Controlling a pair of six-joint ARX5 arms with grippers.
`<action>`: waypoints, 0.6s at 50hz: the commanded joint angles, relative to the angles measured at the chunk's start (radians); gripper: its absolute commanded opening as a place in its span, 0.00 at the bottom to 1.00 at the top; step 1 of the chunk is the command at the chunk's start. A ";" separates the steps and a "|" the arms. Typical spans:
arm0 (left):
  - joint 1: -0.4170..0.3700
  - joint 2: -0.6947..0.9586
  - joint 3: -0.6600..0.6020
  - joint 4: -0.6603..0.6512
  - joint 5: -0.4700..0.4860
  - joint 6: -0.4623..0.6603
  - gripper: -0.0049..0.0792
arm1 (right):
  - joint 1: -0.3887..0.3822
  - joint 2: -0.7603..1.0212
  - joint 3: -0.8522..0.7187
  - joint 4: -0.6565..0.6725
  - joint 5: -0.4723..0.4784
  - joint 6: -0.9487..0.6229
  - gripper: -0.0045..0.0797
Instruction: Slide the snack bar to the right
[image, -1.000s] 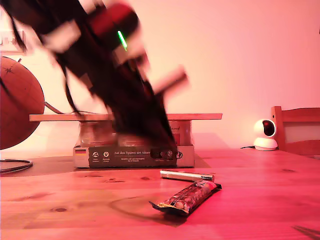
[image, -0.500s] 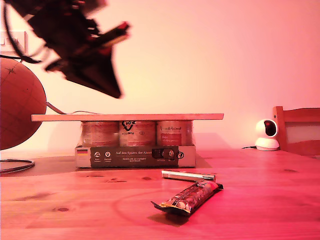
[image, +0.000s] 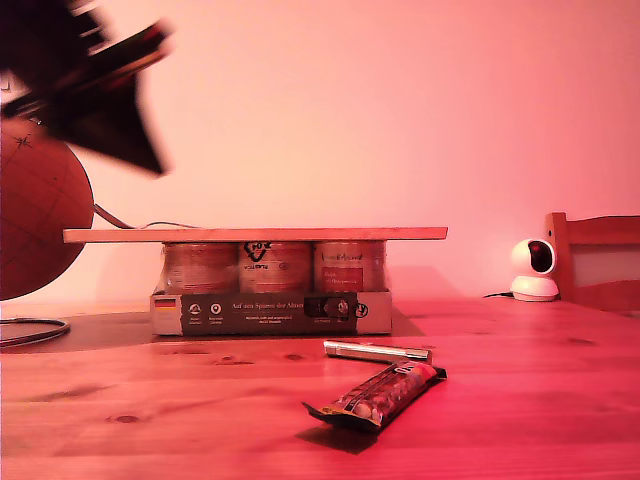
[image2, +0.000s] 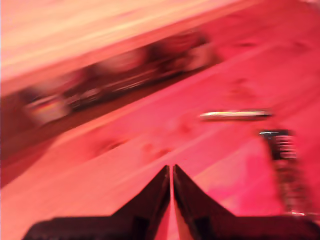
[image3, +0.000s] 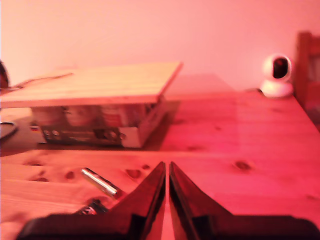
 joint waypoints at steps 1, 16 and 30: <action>0.031 -0.051 -0.040 0.030 0.008 0.004 0.06 | -0.014 -0.005 0.013 0.005 -0.030 0.012 0.04; 0.244 -0.174 -0.198 0.161 0.090 -0.014 0.06 | -0.034 -0.005 0.013 0.004 -0.063 0.011 0.04; 0.383 -0.275 -0.335 0.225 0.117 -0.068 0.06 | -0.034 -0.005 0.013 0.005 -0.066 0.011 0.04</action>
